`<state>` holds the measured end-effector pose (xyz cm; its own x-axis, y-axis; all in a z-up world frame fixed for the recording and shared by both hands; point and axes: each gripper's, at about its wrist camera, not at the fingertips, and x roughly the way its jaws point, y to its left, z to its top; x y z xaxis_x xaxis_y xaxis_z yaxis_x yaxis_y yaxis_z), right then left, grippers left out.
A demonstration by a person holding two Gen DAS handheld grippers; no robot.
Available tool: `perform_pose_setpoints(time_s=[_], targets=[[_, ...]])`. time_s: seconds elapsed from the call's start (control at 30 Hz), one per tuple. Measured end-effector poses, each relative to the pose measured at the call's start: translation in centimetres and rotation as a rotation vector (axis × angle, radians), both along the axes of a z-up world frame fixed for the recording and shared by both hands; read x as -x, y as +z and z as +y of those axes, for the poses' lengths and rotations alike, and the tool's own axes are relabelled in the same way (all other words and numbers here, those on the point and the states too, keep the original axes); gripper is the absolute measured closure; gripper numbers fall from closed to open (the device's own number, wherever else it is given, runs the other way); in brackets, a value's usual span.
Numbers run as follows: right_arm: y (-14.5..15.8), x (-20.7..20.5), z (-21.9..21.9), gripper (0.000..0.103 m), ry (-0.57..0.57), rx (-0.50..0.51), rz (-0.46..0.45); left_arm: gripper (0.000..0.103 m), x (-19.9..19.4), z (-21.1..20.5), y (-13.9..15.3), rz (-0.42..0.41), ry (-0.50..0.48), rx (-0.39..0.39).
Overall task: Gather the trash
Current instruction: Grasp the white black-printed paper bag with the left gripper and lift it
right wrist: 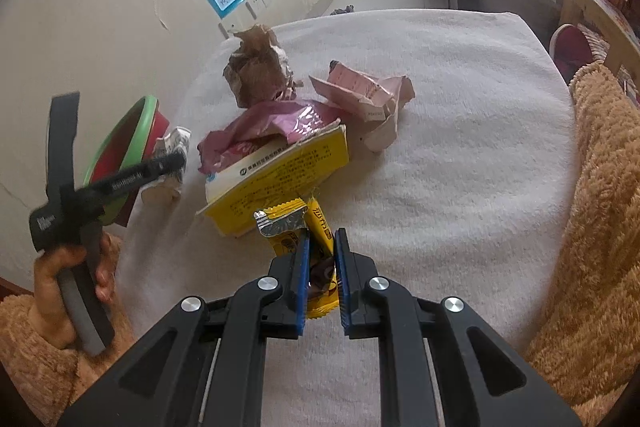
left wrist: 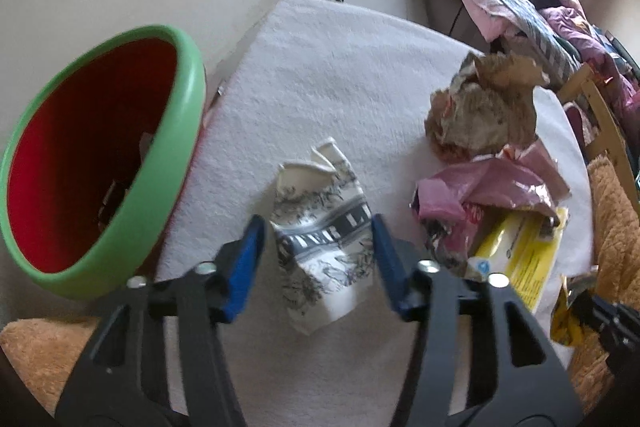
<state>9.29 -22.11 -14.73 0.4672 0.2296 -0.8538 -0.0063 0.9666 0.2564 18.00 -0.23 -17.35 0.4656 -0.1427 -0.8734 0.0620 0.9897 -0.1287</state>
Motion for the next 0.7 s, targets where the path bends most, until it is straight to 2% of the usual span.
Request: perform_pose_setpoints(time_s=[0.3, 0.5, 0.7], targets=[[0.3, -0.4, -0.9, 0.091, -0.024, -0.037, -0.017, 0.057, 1.7, 2.0, 1.1, -0.019, 0.068, 0.075], [1.6, -0.9, -0.6, 0.091, -0.015, -0.003, -0.061, 0.057, 2.9, 2.7, 3.3, -0.106, 0.088, 0.044], [2.8, -1.8, 0.2, 0.091, 0.007, 0.047, -0.102, 0.057, 3.3, 3.3, 4.3, -0.151, 0.112, 0.029]])
